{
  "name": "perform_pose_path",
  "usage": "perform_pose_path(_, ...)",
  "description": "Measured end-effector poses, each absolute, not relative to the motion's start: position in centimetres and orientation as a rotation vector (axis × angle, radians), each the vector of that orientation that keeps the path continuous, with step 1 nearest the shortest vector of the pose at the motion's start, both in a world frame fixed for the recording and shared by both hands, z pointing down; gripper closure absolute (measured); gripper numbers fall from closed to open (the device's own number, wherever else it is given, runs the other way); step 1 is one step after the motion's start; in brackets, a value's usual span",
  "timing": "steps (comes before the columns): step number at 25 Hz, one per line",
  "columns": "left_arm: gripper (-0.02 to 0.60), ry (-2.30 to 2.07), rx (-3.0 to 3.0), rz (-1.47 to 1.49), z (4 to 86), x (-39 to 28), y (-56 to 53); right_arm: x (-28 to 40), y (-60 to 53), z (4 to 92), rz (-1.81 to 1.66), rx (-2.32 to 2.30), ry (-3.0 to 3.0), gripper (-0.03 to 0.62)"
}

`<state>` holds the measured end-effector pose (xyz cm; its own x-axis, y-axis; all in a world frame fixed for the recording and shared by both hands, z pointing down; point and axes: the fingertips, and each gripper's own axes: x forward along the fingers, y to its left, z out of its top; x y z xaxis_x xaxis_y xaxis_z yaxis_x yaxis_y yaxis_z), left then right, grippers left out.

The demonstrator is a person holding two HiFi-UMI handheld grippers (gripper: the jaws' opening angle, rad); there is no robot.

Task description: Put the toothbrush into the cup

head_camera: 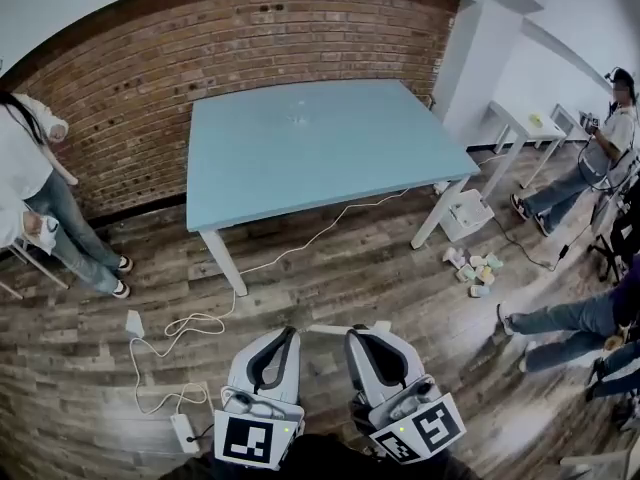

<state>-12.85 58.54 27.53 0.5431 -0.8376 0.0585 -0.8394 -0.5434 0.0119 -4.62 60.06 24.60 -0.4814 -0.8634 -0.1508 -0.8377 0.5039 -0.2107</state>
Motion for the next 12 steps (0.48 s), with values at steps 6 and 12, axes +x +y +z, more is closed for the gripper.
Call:
perform_pose_path(6, 0.574, -1.506, 2.736, 0.002, 25.8, -16.6, 53.8, -7.7, 55.0, 22.4, -0.103, -1.442, 2.521, 0.56)
perform_pose_path(12, 0.574, -1.464, 2.712, 0.006, 26.5, -18.0, 51.1, -8.7, 51.9, 21.4, -0.07, -1.484, 2.523, 0.56)
